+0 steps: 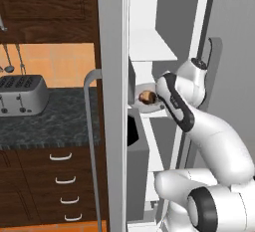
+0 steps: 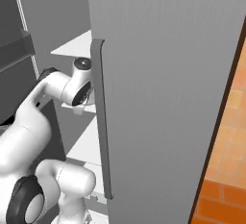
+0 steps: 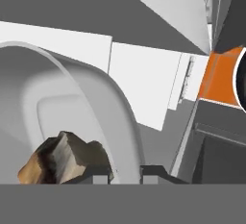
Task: Take the meat container that has the steak and place it on the second highest rack of the freezer. Then take the vegetable container that has the potato and mushroom and place it on the highest rack of the freezer.
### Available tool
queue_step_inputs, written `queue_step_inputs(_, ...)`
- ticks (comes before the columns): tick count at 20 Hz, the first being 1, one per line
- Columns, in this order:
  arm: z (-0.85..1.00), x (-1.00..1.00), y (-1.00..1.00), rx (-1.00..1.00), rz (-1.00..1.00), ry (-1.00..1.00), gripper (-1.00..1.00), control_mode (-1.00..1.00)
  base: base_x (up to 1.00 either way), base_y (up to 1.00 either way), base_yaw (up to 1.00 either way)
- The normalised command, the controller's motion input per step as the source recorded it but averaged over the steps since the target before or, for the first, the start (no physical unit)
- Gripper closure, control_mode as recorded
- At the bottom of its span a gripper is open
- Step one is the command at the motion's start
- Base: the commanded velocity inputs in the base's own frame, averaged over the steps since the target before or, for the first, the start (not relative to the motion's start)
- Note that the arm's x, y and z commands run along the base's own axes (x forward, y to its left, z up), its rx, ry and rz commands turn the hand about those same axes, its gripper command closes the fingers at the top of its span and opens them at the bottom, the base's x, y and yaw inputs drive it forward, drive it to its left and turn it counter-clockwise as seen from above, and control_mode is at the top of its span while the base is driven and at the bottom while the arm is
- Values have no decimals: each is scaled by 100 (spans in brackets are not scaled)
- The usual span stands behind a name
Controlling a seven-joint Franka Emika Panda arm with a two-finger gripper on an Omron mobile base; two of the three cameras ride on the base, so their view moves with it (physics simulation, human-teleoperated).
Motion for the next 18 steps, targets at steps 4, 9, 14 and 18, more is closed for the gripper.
queue_step_inputs(4,-36,44,-15,0,-4,15,100,-100,0,0,0)
queue_step_inputs(9,-36,51,0,4,-8,11,100,-100,0,0,0)
queue_step_inputs(14,-28,55,0,2,-7,7,100,-100,0,0,0)
queue_step_inputs(18,-23,64,-7,3,-2,10,100,-100,0,0,0)
